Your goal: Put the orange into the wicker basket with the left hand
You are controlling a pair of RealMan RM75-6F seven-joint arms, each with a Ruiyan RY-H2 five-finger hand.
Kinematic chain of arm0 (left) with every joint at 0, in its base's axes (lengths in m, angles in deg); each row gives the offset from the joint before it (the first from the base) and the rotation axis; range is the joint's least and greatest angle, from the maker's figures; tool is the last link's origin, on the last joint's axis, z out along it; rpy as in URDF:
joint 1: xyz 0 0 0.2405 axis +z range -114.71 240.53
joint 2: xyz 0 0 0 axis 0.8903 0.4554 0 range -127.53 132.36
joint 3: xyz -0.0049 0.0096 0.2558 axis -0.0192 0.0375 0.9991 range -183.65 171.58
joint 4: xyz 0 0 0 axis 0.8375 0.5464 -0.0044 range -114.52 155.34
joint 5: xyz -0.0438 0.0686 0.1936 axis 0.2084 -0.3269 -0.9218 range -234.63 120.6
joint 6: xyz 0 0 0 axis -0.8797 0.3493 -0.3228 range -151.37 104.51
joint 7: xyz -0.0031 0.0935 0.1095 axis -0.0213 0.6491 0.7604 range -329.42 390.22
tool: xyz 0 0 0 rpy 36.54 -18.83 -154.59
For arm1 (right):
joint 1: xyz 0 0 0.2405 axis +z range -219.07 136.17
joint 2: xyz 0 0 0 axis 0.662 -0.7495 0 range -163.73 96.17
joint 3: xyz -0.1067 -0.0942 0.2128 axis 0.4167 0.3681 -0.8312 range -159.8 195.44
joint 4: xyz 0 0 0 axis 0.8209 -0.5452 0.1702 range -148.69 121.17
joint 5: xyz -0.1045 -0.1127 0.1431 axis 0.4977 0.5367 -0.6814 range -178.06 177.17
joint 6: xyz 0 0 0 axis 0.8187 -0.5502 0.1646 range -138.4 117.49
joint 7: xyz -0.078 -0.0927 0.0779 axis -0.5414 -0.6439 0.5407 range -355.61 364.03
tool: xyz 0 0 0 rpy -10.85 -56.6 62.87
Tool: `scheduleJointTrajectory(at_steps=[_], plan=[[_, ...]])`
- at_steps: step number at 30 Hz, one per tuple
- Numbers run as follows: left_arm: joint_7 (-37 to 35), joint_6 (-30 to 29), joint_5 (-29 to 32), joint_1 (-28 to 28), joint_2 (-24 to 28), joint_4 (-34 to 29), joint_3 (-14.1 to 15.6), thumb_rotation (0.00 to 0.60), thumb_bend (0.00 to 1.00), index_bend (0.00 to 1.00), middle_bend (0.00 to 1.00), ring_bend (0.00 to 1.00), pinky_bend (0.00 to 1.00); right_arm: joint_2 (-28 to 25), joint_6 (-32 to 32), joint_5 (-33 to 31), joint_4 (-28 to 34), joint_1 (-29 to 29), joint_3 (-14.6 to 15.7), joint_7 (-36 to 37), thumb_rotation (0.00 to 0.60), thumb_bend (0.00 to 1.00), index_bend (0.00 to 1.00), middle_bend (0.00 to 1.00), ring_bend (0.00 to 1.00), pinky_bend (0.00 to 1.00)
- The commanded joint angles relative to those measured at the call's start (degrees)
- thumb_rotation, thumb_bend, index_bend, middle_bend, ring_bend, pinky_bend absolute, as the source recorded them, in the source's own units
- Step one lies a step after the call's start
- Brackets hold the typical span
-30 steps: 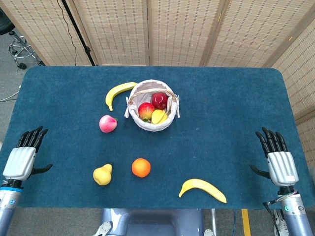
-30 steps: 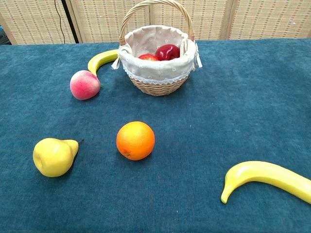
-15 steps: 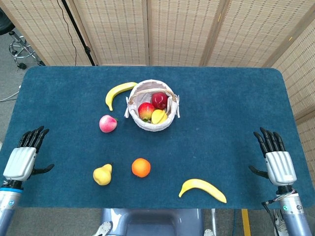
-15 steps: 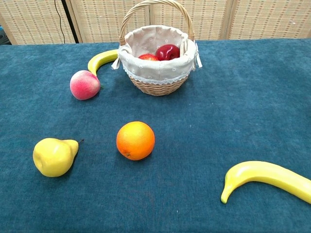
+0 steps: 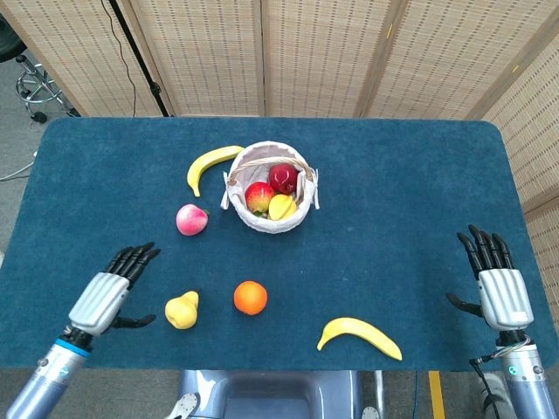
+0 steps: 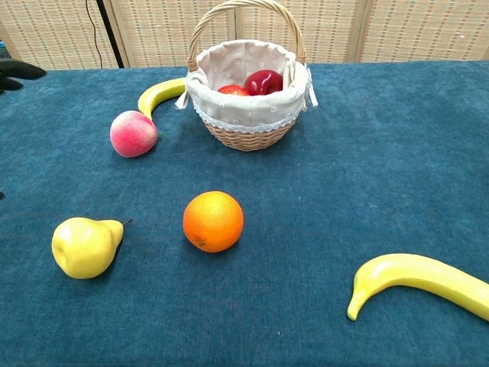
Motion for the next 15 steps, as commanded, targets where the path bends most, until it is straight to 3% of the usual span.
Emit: scheduleJointTrajectory(at_steps=[1,15], plan=[[1.54,4.46,0.99,-2.81,-3.95,-1.53,0.3,0.6,0.13,0.0,0.0,0.0,0.0,-0.48,-0.78,0.05,0.36,-0.39,-0.22,0.55,0.6,0.0,0.0,0.0,0.0,0.0],[2.15,16.49,10.77,-11.44,-17.86,7.23,-3.39,0.6,0.13,0.0,0.0,0.0,0.0,-2.27,-3.24,0.52,1.72,-1.63,-0.58,2.38,0.6,0.0,0.0,0.0,0.0,0.0]])
